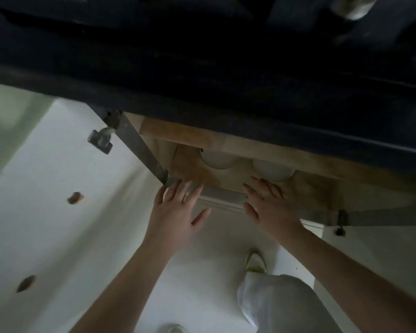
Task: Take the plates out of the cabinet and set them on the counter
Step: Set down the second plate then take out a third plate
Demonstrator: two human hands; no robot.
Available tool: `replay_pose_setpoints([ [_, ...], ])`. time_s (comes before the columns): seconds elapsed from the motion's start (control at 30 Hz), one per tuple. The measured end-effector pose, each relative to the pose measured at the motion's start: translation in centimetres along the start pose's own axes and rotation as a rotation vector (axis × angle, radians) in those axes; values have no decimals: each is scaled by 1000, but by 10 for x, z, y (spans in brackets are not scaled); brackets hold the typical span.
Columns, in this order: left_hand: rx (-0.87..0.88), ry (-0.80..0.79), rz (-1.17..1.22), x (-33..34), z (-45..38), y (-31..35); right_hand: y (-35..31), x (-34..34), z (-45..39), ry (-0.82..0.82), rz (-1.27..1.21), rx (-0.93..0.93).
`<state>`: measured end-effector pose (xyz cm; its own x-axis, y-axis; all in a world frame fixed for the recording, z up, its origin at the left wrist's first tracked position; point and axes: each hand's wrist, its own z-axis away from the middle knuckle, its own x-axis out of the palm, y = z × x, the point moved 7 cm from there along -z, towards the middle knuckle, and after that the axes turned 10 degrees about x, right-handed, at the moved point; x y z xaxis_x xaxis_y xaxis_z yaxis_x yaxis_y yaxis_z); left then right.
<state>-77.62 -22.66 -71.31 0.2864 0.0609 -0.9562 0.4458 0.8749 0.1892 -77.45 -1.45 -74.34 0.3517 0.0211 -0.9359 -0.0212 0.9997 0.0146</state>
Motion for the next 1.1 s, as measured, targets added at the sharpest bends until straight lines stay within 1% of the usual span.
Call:
replay_pose_setpoints([
  [0.17, -35, 52, 24, 75, -55, -21, 7, 66, -69, 38, 56, -17],
  [0.23, -47, 44, 11, 106, -78, -31, 9, 92, -97, 54, 50, -47],
  [0.3, -42, 50, -15, 134, -100, -41, 10, 109, -123, 105, 55, -76],
  [0.37, -37, 74, -45, 156, -120, -52, 9, 123, -150, 133, 80, -86],
  [0.43, -30, 74, -80, 174, -140, -60, 9, 143, -171, 125, 101, -92],
  [0.53, -23, 109, -128, 194, -169, -69, 10, 169, -189, 197, 98, -117],
  [0.6, -6, 101, -155, 210, -186, -74, 14, 186, -202, 231, 90, -111],
  [0.67, 25, 81, -158, 231, -199, -75, 22, 202, -218, 219, -7, -84],
  [0.73, 41, 60, -113, 250, -207, -77, 34, 217, -235, 175, -180, -9],
  [0.83, 30, 27, -56, 269, -216, -84, 49, 230, -251, 143, -371, 61],
  [0.9, 13, 22, 14, 276, -223, -91, 56, 230, -259, 186, -457, 94],
  [0.93, 3, 20, 100, 278, -226, -93, 57, 227, -261, 209, -503, 99],
  [0.97, -10, 22, 226, 282, -228, -94, 57, 224, -264, 222, -559, 110],
  [1.03, -72, 69, 560, 285, -230, -96, 59, 216, -270, 238, -682, 131],
  [1.1, -195, 110, 820, 288, -233, -104, 63, 222, -279, 145, -760, 237],
])
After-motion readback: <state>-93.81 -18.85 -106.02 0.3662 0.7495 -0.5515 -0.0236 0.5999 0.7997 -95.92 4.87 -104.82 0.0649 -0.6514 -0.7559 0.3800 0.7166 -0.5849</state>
